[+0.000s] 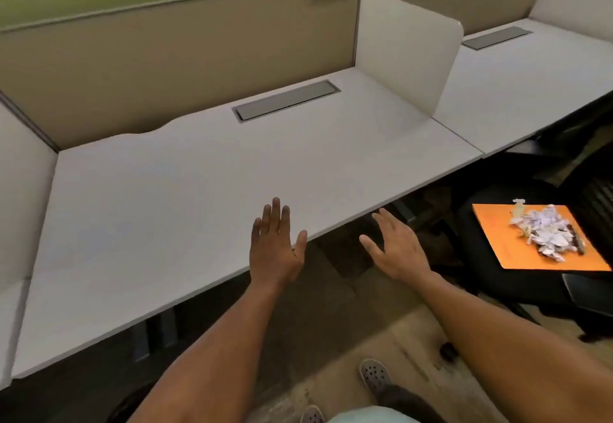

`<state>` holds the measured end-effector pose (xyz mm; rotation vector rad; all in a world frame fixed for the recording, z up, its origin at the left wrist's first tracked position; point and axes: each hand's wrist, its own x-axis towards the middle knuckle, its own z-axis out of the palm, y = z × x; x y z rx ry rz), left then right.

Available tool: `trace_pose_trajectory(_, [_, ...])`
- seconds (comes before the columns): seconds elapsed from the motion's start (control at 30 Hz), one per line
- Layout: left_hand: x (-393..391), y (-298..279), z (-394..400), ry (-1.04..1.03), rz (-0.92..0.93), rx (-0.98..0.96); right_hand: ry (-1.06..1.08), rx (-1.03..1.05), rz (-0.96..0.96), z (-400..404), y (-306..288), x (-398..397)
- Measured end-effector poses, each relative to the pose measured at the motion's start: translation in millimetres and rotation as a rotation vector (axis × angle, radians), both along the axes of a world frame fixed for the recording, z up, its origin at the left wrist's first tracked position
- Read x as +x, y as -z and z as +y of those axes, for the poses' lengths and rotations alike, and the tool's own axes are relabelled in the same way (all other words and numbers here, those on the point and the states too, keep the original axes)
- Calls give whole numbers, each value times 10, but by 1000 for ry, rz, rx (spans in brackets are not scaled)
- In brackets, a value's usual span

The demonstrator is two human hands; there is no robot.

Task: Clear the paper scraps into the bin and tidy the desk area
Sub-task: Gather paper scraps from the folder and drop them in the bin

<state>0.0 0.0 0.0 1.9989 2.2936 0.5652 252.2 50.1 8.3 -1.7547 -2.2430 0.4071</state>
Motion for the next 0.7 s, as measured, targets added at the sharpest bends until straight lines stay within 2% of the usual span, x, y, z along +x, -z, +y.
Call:
trace_pose_trajectory(0.2, [524,200,170,195,-2,-67,168,-9,32,-153,91,482])
trace_pose_trajectory(0.47, [1272,342,482,351,28,-91,317,-40,70,-33,179,1221])
trace_pose_trajectory(0.7, [2099,323,913,375,28,-104,299,-80,98,422,298,1931])
